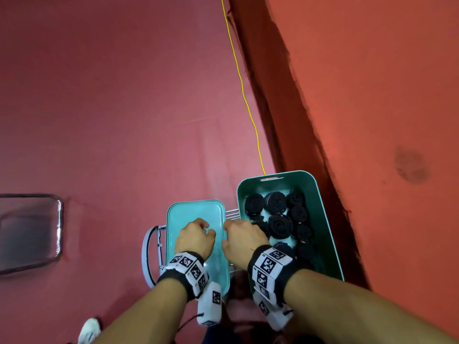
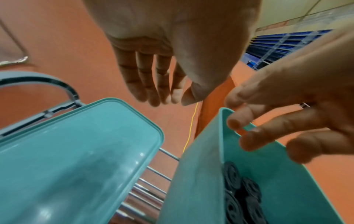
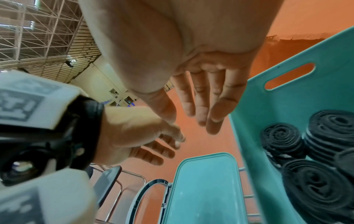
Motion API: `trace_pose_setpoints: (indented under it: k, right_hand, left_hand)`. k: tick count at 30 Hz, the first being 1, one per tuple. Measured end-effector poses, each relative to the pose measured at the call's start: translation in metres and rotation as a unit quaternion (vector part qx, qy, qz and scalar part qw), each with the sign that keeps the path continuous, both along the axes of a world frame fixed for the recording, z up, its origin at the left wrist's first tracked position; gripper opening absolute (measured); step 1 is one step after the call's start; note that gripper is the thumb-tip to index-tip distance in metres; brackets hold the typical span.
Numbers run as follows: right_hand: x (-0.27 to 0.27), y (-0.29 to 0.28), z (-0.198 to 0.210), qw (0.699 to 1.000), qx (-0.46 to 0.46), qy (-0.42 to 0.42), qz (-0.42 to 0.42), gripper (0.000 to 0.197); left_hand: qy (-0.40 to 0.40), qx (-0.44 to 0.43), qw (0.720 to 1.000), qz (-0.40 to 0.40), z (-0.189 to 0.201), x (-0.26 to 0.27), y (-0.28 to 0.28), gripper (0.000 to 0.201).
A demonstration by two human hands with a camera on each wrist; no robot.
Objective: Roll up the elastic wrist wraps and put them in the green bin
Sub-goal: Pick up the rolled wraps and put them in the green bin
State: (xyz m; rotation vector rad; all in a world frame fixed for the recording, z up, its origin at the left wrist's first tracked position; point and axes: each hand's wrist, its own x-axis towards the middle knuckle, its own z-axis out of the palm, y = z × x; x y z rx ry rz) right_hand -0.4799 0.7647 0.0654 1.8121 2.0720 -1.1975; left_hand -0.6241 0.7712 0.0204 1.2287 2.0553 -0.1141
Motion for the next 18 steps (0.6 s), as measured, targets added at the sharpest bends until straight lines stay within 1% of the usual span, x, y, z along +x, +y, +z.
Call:
trace_pose_setpoints:
  k: [4, 8, 10, 12, 13, 16, 18]
  right_hand:
    - [-0.044, 0.004, -0.028, 0.998, -0.044, -0.017, -0.044, 0.034]
    - [-0.087, 0.009, -0.068, 0.991, -0.114, -0.035, -0.053, 0.037]
    - [-0.108, 0.011, -0.087, 0.986, -0.145, -0.055, -0.053, 0.036]
    - [-0.125, 0.011, -0.103, 0.981, -0.171, -0.078, -0.044, 0.031]
    - [-0.132, 0.010, -0.110, 0.979, -0.182, -0.086, -0.041, 0.029]
    - [-0.144, 0.012, -0.128, 0.971, -0.209, -0.109, -0.040, 0.026]
    - [-0.146, 0.015, -0.137, 0.967, -0.216, -0.123, -0.050, 0.026]
  left_hand:
    - [-0.048, -0.024, 0.997, 0.055, -0.048, -0.057, 0.011, 0.035]
    - [-0.079, -0.055, 0.989, 0.114, -0.089, -0.113, 0.013, 0.046]
    - [-0.077, -0.077, 0.987, 0.115, -0.107, -0.135, 0.011, 0.053]
    - [-0.074, -0.099, 0.987, 0.101, -0.126, -0.152, 0.008, 0.060]
    - [-0.077, -0.108, 0.987, 0.095, -0.131, -0.158, 0.007, 0.059]
    - [-0.089, -0.111, 0.985, 0.093, -0.146, -0.164, 0.009, 0.045]
    - [-0.102, -0.117, 0.984, 0.092, -0.152, -0.162, 0.011, 0.052]
